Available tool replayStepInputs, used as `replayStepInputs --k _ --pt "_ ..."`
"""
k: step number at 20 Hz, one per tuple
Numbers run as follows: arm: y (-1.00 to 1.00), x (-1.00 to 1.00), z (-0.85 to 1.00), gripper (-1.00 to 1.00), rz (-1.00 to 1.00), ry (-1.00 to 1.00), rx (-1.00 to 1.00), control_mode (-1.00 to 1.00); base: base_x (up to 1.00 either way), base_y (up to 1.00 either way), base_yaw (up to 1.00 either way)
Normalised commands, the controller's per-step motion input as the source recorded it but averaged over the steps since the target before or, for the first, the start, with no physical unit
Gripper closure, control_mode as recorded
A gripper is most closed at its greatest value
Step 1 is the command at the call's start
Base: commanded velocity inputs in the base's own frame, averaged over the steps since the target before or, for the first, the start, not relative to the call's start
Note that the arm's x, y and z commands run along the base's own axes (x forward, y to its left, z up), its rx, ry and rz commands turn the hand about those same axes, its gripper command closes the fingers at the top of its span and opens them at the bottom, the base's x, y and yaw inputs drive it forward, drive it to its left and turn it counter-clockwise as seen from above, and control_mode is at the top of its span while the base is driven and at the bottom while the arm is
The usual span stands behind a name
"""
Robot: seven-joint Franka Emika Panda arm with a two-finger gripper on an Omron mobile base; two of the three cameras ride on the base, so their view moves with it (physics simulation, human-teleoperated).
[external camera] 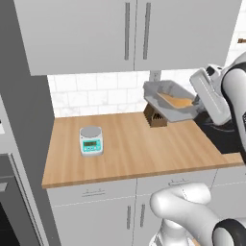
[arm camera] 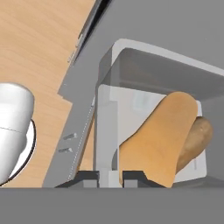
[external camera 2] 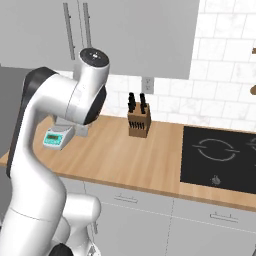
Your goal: Take the meat container that has the fish and place it on the second highest rack of the freezer. Then take the vegetable container that has the sweet potato and squash and place it on the highest rack of the freezer.
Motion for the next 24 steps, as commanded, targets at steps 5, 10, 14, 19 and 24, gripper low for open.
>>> replayStepInputs --k 5,10,14,19,24 --pt "0.0 -0.17 0.15 1.0 0.0 0.0 -0.09 -1.0 0.0 0.0 0.0" --pt "0.0 -0.2 0.09 1.0 -0.05 0.0 -0.14 -1.0 0.0 0.0 0.0" --pt "0.03 -0.15 0.11 1.0 -0.03 0.0 -0.09 -1.0 0.0 0.0 0.0" --pt "0.19 -0.12 0.08 1.0 -0.03 0.0 0.0 -1.0 0.0 0.0 0.0" --pt "0.09 -0.16 0.0 1.0 -0.07 0.0 0.01 -1.0 0.0 0.0 0.0"
